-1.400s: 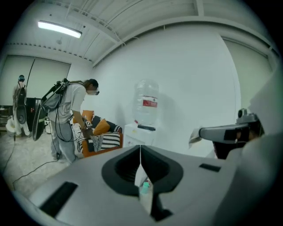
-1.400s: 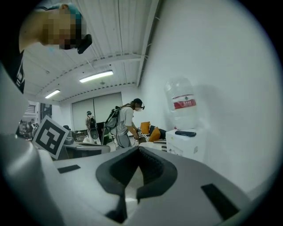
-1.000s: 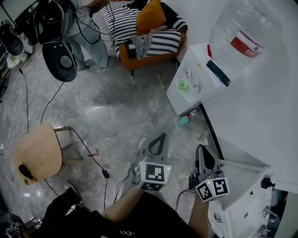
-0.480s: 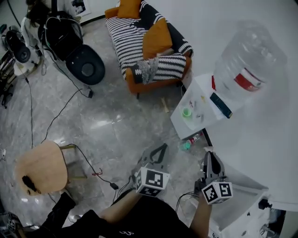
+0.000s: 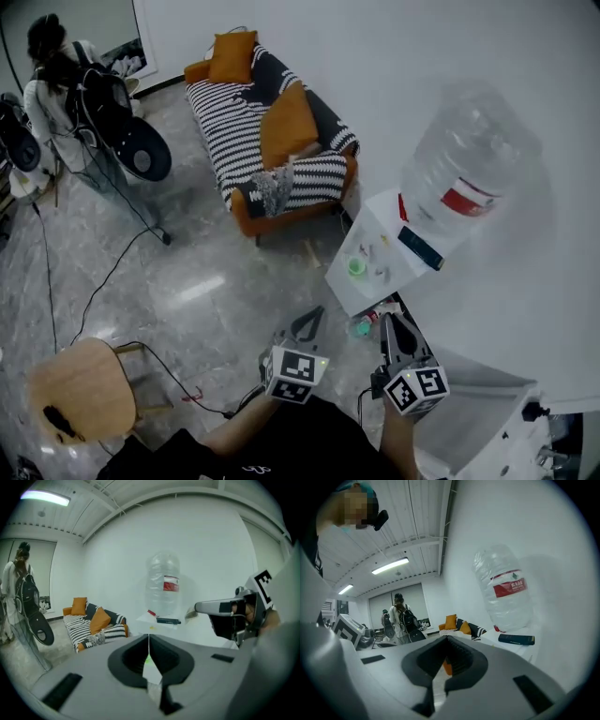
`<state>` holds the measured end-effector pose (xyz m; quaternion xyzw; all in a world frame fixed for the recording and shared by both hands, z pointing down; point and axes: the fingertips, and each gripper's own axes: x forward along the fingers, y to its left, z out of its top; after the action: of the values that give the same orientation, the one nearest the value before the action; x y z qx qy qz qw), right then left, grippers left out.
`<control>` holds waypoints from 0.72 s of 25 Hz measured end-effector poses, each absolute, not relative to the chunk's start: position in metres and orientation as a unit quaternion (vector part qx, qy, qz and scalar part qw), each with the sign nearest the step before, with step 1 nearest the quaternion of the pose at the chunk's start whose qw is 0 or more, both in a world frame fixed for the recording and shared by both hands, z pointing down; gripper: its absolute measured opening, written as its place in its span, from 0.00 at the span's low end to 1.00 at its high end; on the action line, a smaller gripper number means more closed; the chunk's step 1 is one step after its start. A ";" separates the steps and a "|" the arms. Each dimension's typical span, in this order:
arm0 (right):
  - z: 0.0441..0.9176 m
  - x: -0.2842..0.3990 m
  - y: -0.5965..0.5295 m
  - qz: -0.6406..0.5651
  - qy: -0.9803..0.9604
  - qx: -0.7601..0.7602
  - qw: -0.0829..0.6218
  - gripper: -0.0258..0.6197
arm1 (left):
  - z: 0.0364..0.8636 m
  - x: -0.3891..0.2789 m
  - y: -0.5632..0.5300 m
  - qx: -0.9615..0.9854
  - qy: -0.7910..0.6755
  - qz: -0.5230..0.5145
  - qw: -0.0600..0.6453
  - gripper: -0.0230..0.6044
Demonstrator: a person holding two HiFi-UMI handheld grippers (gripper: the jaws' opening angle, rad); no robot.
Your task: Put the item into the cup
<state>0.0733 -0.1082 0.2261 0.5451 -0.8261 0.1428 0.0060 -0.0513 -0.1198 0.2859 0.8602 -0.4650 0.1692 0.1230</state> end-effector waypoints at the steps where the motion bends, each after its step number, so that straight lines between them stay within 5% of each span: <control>1: 0.223 0.073 -0.112 0.137 -0.827 0.546 0.012 0.05 | 0.284 -0.050 -0.124 0.862 -0.463 0.162 0.124 0.06; 18: 0.225 0.048 -0.135 0.136 -0.845 0.516 0.043 0.05 | 0.275 -0.033 -0.152 0.876 -0.438 0.112 0.165 0.06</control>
<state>0.0477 -0.1347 0.2251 0.5159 -0.8446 0.1363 0.0427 -0.0334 -0.1519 0.2755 0.8764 -0.4384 0.1116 0.1650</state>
